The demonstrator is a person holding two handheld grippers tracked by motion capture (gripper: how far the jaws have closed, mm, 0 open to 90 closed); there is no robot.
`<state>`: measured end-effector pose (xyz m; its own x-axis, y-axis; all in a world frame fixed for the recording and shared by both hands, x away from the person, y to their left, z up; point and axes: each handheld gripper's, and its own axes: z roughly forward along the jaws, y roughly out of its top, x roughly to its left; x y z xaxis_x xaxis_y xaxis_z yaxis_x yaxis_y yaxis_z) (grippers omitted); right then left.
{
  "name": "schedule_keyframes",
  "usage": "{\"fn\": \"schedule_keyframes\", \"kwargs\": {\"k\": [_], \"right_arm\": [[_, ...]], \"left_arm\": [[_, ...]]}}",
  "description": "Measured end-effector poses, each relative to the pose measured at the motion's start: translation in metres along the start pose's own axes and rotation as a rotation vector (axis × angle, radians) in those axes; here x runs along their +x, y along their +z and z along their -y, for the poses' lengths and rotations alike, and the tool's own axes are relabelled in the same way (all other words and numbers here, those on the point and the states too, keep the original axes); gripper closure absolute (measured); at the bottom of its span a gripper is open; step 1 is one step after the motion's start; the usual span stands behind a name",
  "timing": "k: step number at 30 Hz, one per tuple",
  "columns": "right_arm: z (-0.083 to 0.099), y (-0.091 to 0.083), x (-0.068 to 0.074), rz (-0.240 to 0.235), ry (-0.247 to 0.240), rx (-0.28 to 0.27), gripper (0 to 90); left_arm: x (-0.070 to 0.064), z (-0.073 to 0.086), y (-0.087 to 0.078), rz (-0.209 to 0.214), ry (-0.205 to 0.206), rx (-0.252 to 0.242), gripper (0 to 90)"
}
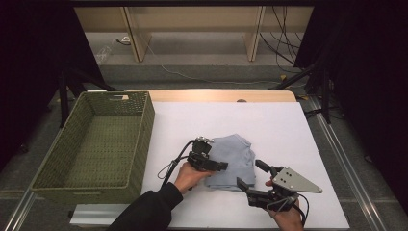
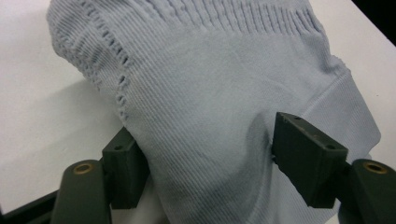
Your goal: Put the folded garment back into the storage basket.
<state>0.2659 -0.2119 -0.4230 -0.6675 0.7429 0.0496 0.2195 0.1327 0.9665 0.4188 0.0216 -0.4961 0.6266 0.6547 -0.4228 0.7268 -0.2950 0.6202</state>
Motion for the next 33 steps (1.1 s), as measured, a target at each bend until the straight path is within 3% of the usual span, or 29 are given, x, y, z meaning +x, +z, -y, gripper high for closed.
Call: {"fn": "schedule_keyframes", "kwargs": {"k": [7, 11, 18, 24, 33], "right_arm": [[0.0, 0.0, 0.001, -0.006, -0.002, 0.002, 17.7], [0.0, 0.0, 0.001, -0.008, -0.003, 0.001, 17.8], [0.0, 0.0, 0.001, -0.009, -0.007, -0.002, 17.8], [-0.001, -0.001, 0.001, -0.009, -0.009, -0.004, 17.9], [-0.001, -0.002, 0.001, -0.007, -0.014, -0.004, 18.2]], "left_arm": [[-0.002, 0.002, 0.002, -0.016, 0.038, -0.017, 36.3], [-0.002, 0.003, 0.002, -0.007, 0.037, -0.023, 40.2], [0.0, 0.004, 0.0, 0.01, 0.031, -0.046, 55.4], [-0.007, 0.007, -0.002, -0.008, 0.056, -0.103, 68.6], [-0.009, 0.005, -0.009, 0.046, 0.031, -0.123, 71.6]]}}
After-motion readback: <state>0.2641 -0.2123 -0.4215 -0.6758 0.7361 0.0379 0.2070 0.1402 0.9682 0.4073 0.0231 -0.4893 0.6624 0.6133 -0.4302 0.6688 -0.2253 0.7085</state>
